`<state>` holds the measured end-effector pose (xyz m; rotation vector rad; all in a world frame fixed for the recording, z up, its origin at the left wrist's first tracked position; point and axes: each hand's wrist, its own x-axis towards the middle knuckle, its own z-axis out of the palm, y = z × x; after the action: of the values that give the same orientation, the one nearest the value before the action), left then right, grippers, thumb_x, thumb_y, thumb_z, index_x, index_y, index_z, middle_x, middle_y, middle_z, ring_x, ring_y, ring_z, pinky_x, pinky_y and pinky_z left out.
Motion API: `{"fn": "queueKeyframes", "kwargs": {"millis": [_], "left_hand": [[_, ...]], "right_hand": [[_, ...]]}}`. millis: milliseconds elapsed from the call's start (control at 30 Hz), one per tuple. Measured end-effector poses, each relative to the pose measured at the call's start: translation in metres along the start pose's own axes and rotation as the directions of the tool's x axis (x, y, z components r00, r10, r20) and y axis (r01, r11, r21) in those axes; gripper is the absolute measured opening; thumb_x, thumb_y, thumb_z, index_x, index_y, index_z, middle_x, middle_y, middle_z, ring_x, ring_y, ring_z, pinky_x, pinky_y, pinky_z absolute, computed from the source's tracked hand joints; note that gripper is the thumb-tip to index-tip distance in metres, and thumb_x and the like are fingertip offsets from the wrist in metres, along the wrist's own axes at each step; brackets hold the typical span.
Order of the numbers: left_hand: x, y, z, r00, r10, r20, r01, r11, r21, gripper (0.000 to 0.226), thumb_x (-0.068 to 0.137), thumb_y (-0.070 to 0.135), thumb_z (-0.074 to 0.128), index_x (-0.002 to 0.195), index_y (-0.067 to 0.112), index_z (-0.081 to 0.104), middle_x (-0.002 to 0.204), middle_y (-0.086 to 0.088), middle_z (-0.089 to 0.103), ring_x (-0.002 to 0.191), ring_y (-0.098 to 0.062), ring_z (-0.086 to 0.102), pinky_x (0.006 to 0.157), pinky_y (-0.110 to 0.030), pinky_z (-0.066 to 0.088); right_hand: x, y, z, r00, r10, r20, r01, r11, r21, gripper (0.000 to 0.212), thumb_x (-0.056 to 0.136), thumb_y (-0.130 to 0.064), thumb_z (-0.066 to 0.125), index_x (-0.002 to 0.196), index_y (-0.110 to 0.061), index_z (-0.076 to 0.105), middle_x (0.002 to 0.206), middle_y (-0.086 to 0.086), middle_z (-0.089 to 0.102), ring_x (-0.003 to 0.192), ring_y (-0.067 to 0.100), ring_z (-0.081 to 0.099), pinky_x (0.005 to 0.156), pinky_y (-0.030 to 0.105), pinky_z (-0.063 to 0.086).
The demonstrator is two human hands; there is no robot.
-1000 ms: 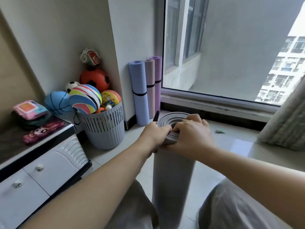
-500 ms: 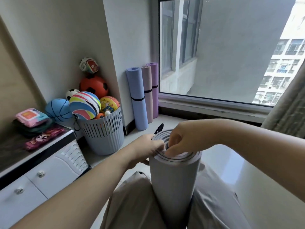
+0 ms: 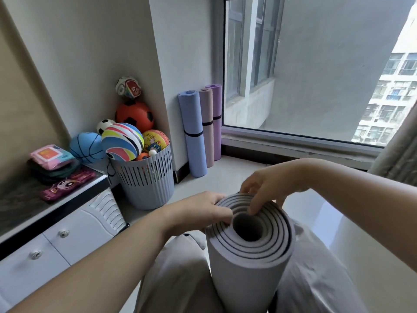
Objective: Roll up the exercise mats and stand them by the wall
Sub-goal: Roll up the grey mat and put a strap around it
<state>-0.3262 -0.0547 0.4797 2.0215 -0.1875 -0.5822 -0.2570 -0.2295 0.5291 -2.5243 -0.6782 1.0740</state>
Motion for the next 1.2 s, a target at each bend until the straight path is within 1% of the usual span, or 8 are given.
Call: {"fn": "queueKeyframes", "kwargs": {"millis": [200, 300, 467, 567, 667, 933, 1100, 1200], "left_hand": [[0.0, 0.006, -0.001, 0.999, -0.049, 0.021, 0.048, 0.998, 0.051, 0.028, 0.09, 0.024, 0.061, 0.116, 0.018, 0.058, 0.113, -0.007, 0.065, 0.106, -0.02, 0.063, 0.088, -0.035, 0.054], [-0.001, 0.008, -0.01, 0.999, -0.023, -0.026, 0.026, 0.996, 0.085, 0.03, 0.093, 0.031, 0.059, 0.122, 0.028, 0.055, 0.123, 0.005, 0.059, 0.113, -0.01, 0.056, 0.098, -0.032, 0.047], [-0.006, 0.015, -0.031, 0.935, 0.209, -0.286, -0.217, 0.976, 0.004, 0.018, 0.095, 0.019, 0.058, 0.106, 0.024, 0.071, 0.102, 0.012, 0.072, 0.091, 0.008, 0.063, 0.073, -0.005, 0.045], [-0.006, 0.018, -0.041, 0.856, 0.326, -0.401, -0.365, 0.931, -0.023, 0.022, 0.094, 0.006, 0.057, 0.095, 0.022, 0.072, 0.093, 0.005, 0.073, 0.085, -0.003, 0.065, 0.078, -0.019, 0.051], [-0.006, 0.024, -0.045, 0.814, 0.347, -0.466, -0.442, 0.89, -0.109, 0.022, 0.089, 0.008, 0.063, 0.094, 0.027, 0.07, 0.099, -0.002, 0.073, 0.085, -0.009, 0.066, 0.076, -0.026, 0.054], [-0.005, 0.037, -0.036, 0.881, 0.312, -0.355, -0.421, 0.86, -0.287, 0.03, 0.076, 0.037, 0.059, 0.089, 0.012, 0.066, 0.058, 0.009, 0.049, 0.051, -0.006, 0.041, 0.069, -0.023, 0.051], [-0.002, 0.044, -0.023, 0.866, 0.311, -0.391, -0.48, 0.735, -0.48, 0.03, 0.075, 0.04, 0.056, 0.084, 0.014, 0.068, 0.057, 0.005, 0.037, 0.043, -0.005, 0.027, 0.056, -0.018, 0.046], [0.002, 0.043, -0.021, 0.838, 0.27, -0.474, -0.49, 0.754, -0.437, 0.022, 0.077, 0.038, 0.057, 0.079, 0.018, 0.067, 0.058, 0.005, 0.04, 0.041, -0.004, 0.03, 0.056, -0.017, 0.046]], "right_hand": [[0.003, 0.006, -0.007, 0.984, -0.077, -0.159, 0.077, 0.997, -0.005, 0.033, 0.085, -0.045, 0.065, 0.104, -0.018, 0.063, 0.103, -0.001, 0.068, 0.092, 0.012, 0.066, 0.085, 0.031, 0.057], [0.005, 0.008, -0.009, 0.929, -0.17, -0.33, 0.123, 0.98, -0.157, 0.022, 0.09, -0.032, 0.064, 0.111, -0.025, 0.063, 0.108, -0.007, 0.064, 0.097, 0.009, 0.061, 0.086, 0.024, 0.05], [0.014, 0.0, -0.004, 0.856, -0.324, -0.404, 0.273, 0.945, -0.179, 0.016, 0.089, -0.036, 0.065, 0.096, -0.023, 0.069, 0.083, -0.008, 0.067, 0.074, 0.007, 0.057, 0.07, 0.024, 0.045], [0.007, -0.007, -0.008, 0.814, -0.351, -0.463, 0.408, 0.913, 0.024, 0.012, 0.087, -0.033, 0.067, 0.087, -0.021, 0.069, 0.065, -0.012, 0.059, 0.057, -0.003, 0.051, 0.057, 0.011, 0.04], [-0.001, -0.012, -0.011, 0.789, -0.362, -0.497, 0.564, 0.747, 0.351, 0.016, 0.08, -0.038, 0.066, 0.077, -0.023, 0.073, 0.066, -0.004, 0.054, 0.062, 0.005, 0.051, 0.073, 0.023, 0.048], [-0.011, -0.009, -0.013, 0.781, -0.275, -0.561, 0.622, 0.43, 0.655, 0.021, 0.079, -0.036, 0.06, 0.073, -0.017, 0.066, 0.059, -0.005, 0.041, 0.051, 0.007, 0.034, 0.071, 0.024, 0.048], [-0.014, -0.004, -0.005, 0.74, -0.295, -0.604, 0.664, 0.462, 0.588, 0.024, 0.072, -0.032, 0.067, 0.088, -0.016, 0.063, 0.067, -0.005, 0.05, 0.057, 0.007, 0.043, 0.074, 0.026, 0.052], [-0.015, 0.001, -0.002, 0.55, -0.289, -0.783, 0.717, 0.645, 0.266, 0.019, 0.081, -0.019, 0.072, 0.093, -0.029, 0.062, 0.087, -0.004, 0.06, 0.066, 0.008, 0.058, 0.071, 0.022, 0.051]]}}
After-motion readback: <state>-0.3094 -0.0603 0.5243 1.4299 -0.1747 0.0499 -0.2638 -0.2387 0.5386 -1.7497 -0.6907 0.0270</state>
